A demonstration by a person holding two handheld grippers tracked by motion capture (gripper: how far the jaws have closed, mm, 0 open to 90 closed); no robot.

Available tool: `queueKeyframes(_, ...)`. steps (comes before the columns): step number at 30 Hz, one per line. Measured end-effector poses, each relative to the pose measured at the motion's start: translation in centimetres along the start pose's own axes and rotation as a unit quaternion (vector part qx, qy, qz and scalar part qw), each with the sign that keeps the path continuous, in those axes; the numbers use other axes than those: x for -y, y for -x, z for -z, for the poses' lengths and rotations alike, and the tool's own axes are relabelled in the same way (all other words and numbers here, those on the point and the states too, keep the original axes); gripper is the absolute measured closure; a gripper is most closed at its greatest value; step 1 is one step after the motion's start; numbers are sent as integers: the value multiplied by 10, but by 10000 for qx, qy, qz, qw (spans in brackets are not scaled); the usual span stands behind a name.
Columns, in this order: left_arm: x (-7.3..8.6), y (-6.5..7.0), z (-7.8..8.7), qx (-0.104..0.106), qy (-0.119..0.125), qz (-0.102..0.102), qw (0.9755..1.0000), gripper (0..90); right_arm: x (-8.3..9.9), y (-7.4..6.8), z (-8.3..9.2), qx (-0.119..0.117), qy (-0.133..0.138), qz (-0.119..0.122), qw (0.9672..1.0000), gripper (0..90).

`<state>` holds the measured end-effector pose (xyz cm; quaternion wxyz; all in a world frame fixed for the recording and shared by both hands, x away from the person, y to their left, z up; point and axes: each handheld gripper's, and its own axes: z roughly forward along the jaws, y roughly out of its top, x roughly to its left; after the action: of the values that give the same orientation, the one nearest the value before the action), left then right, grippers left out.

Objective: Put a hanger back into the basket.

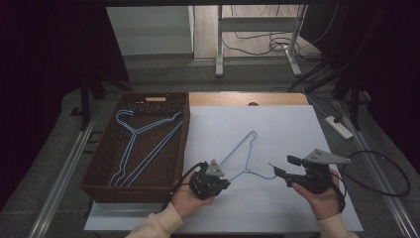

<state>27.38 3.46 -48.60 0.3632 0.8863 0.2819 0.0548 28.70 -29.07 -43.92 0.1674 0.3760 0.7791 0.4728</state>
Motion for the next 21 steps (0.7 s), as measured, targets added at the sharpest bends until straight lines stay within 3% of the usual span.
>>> queueKeyframes(13, -1, 0, 6, 6, 154, 99, 9998, 863, 3, 7, 9, 71, 134, -43, 9999, 318)
queueKeyframes(21, -6, 2, 15, 87, 329, 186, 9992, 863, 15, 10, 9, 52, 12, 53, 10000, 312)
